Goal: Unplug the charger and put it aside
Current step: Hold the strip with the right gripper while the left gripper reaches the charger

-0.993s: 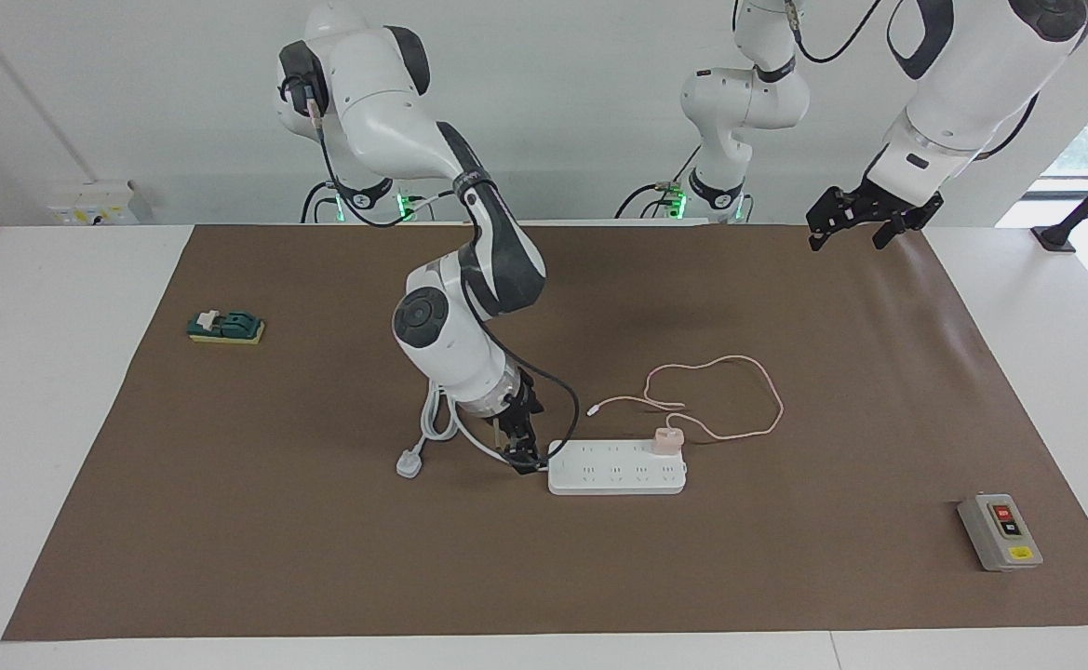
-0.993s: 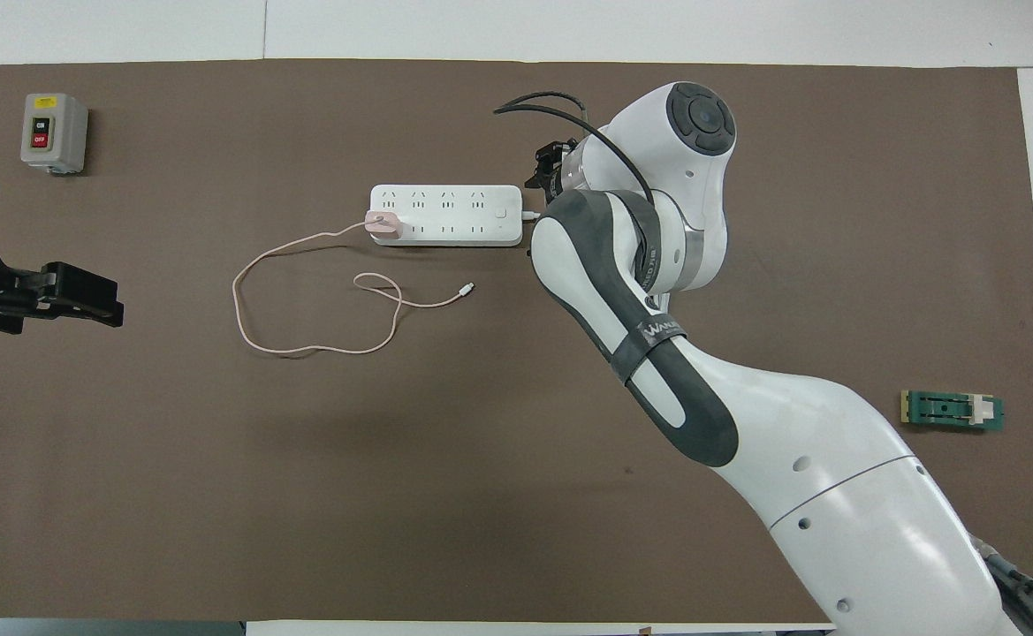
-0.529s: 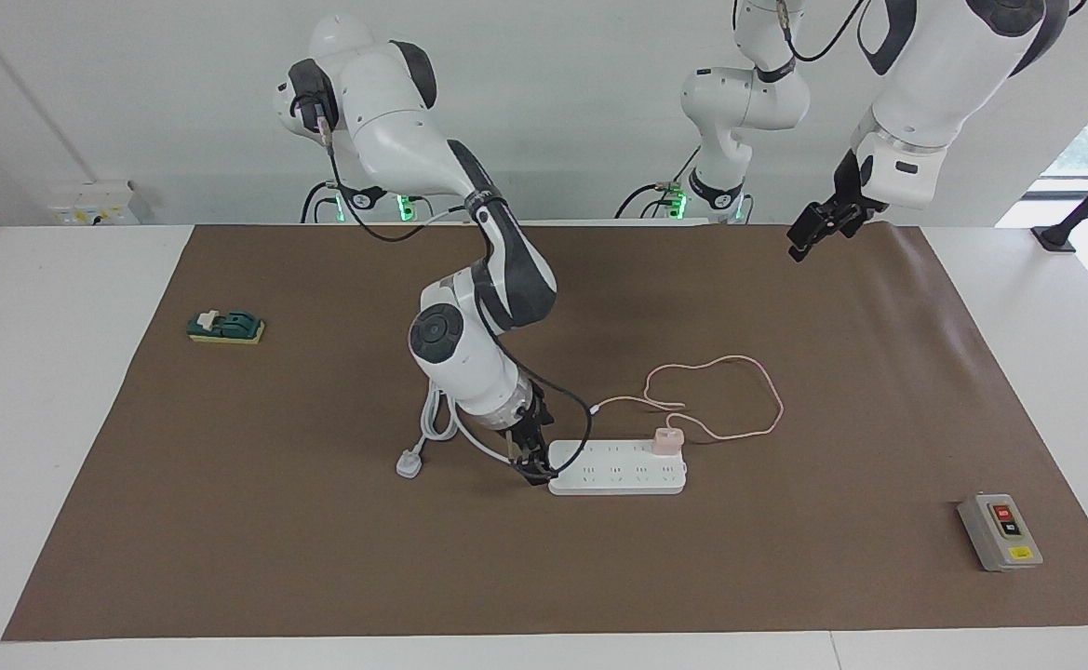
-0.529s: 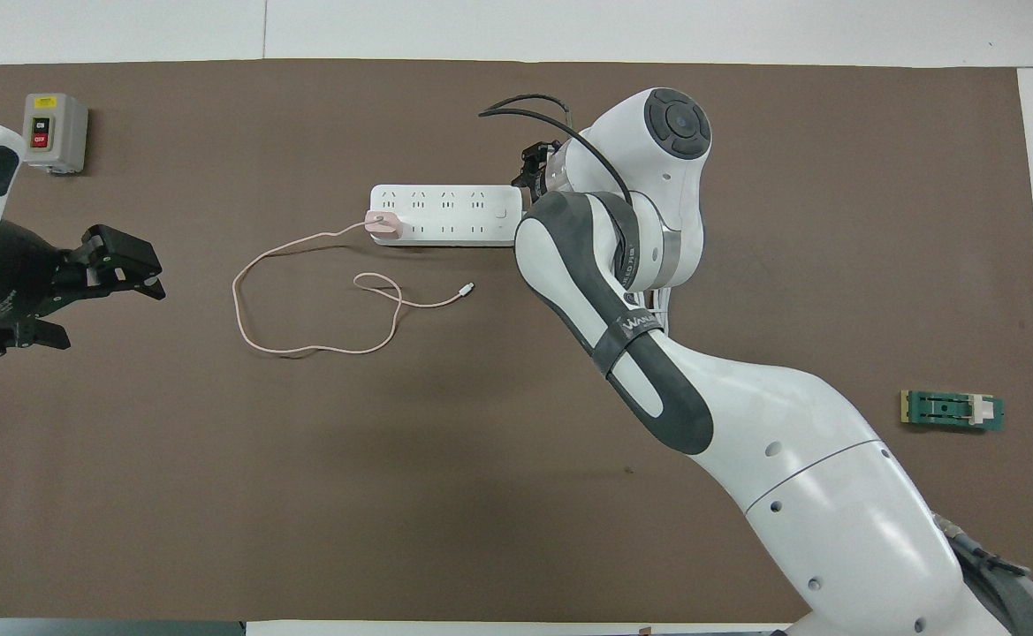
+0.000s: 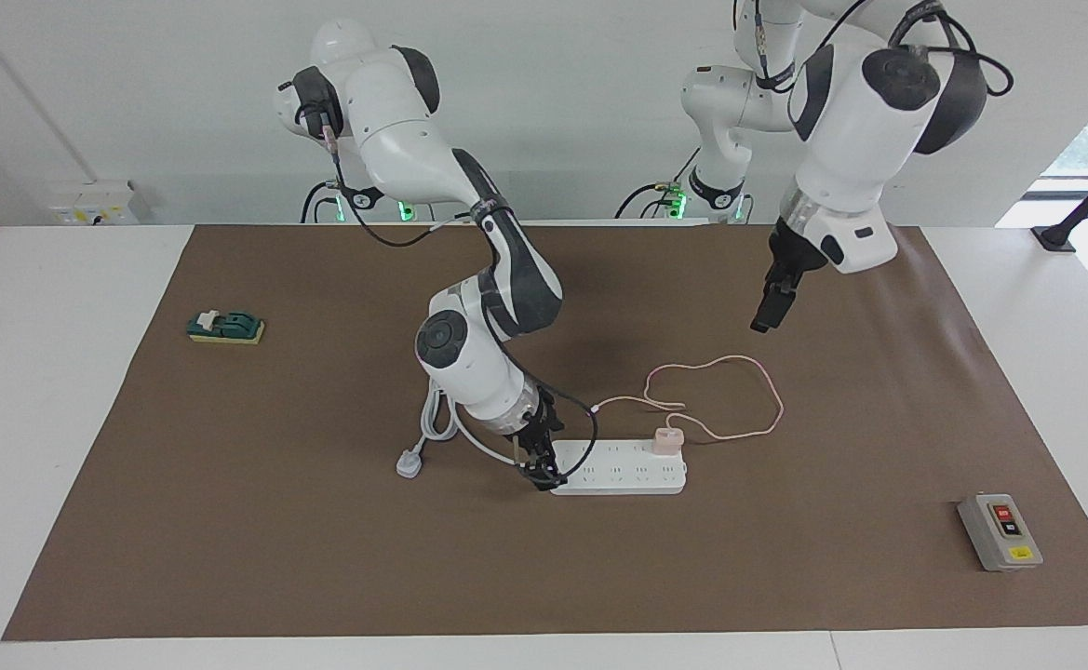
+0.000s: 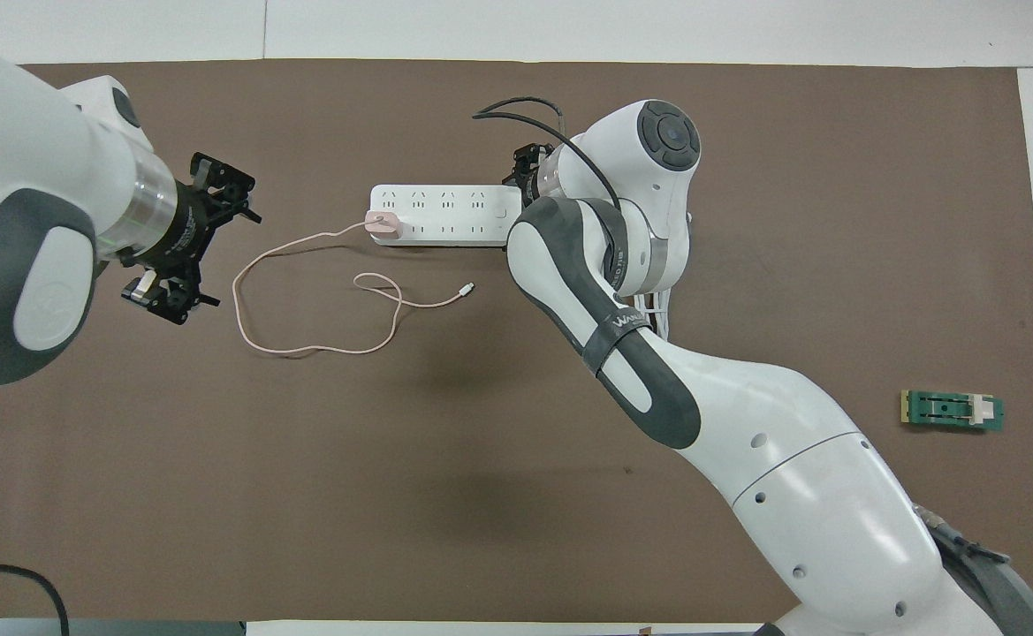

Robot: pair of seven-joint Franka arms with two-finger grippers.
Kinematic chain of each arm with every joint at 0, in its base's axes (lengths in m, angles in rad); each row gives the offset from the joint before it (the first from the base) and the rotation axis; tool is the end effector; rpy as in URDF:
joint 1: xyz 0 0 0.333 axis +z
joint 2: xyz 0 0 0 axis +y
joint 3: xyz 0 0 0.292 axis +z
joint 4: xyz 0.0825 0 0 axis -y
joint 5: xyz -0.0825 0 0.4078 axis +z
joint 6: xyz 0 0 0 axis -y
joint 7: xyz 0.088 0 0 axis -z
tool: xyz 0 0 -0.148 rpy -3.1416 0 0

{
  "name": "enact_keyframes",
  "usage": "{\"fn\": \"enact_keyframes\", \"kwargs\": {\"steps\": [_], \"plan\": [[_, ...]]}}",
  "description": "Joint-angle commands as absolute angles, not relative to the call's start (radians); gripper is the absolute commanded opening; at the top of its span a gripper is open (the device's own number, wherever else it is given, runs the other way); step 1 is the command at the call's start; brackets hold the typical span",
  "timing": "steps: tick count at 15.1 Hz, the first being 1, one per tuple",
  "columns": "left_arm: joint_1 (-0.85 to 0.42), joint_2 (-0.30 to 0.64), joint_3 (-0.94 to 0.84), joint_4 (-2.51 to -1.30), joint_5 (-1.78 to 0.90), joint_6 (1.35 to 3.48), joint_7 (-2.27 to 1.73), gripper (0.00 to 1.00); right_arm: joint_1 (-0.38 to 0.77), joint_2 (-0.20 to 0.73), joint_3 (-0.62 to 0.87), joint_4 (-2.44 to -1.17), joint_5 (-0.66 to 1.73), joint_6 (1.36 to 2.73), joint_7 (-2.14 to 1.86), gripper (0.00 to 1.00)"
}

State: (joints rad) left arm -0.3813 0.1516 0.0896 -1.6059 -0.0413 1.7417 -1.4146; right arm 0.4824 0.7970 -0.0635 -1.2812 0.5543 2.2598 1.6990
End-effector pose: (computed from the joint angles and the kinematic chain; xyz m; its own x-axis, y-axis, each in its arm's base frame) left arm 0.5985 -0.1879 0.4656 0.4270 0.9038 -0.0291 0.9040 -0.4274 -0.0108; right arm 0.6959 0.3546 0.2295 0.0104 -0.9017 -0.4323 -0.9981 0.0166 -0.0586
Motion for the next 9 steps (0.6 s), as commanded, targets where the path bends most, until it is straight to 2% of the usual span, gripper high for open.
{"fn": "enact_keyframes", "kwargs": {"steps": [1,6,9], "plan": [[-0.396,0.334,0.106,-1.418,-0.058,1.730,-1.590,1.00,0.483,0.847,-0.057,-1.216,0.574,2.279,1.698,1.00],[-0.419,0.595,0.117,-1.180,-0.060,1.744,-1.770,1.00,0.495,0.853,-0.057,-1.213,0.565,2.292,1.657,1.00],[-0.417,0.635,0.117,-1.149,-0.061,1.775,-1.821,1.00,0.497,0.862,-0.057,-1.213,0.561,2.304,1.641,1.00]]}}
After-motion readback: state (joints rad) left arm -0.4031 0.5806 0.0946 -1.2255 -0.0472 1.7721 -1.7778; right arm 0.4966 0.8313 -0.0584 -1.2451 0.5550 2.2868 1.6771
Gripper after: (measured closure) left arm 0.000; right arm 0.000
